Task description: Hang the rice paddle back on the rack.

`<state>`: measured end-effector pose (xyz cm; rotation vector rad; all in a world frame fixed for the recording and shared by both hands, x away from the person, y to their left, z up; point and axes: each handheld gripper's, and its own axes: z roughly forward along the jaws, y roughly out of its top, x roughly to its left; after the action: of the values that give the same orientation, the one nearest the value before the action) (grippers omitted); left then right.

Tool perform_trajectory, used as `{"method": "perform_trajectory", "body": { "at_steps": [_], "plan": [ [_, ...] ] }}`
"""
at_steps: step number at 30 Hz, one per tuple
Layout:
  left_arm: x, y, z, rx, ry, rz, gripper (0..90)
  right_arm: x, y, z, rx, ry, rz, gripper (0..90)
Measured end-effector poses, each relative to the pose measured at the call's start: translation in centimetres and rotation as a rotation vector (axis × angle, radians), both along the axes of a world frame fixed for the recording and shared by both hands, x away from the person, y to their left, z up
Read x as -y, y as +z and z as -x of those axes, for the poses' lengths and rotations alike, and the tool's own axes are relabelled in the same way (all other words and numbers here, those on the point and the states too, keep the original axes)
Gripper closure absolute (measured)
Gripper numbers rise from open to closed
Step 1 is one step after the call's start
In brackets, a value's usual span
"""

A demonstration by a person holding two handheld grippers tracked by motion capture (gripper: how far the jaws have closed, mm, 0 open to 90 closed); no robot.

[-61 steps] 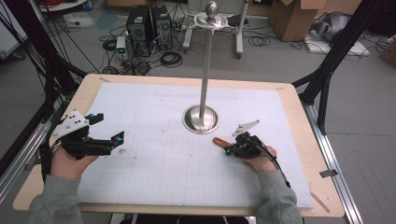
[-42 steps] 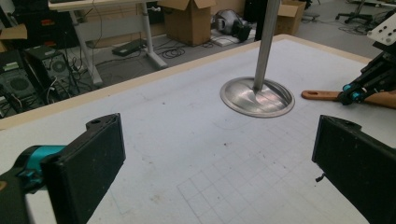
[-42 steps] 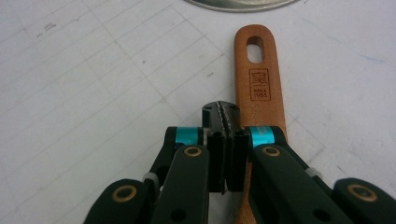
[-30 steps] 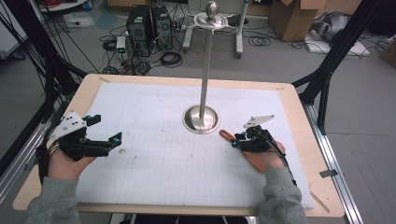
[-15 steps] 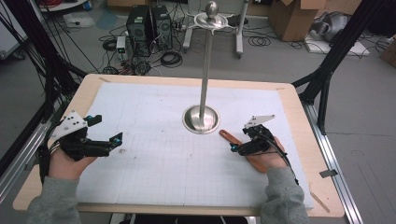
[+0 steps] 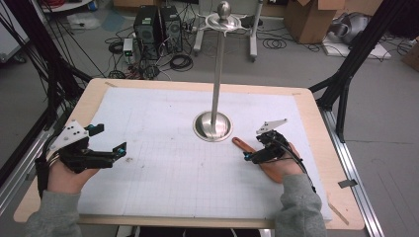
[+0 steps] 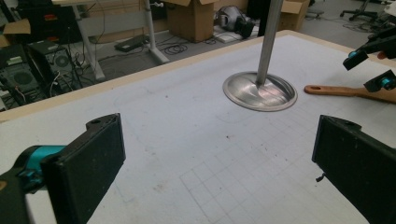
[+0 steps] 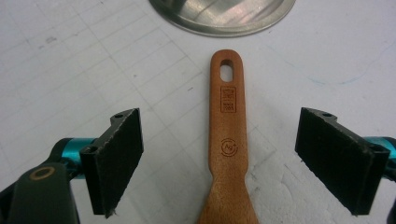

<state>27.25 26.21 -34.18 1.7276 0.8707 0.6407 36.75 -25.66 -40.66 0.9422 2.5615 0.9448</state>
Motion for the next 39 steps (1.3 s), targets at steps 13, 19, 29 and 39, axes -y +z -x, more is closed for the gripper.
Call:
{"method": "perform_trajectory", "body": {
  "at_steps": [13,19,29,39],
  "plan": [
    [-0.4,-0.3,0.7,-0.01,0.015,-0.008,3.0,-0.5,-1.2,-1.3,-0.029,-0.015,0.022,15.0],
    [-0.8,-0.4,1.1,-0.012,0.028,-0.013,3.0,-0.7,-1.5,-1.7,-0.036,-0.018,0.024,15.5],
    [-1.2,-0.3,1.4,-0.009,0.037,-0.009,3.0,-1.0,-1.8,-2.1,-0.06,-0.026,0.051,19.4],
    [-1.0,-0.5,1.2,-0.017,0.031,-0.015,3.0,-0.9,-1.8,-2.0,-0.089,-0.024,0.071,28.1]
  ]
}}
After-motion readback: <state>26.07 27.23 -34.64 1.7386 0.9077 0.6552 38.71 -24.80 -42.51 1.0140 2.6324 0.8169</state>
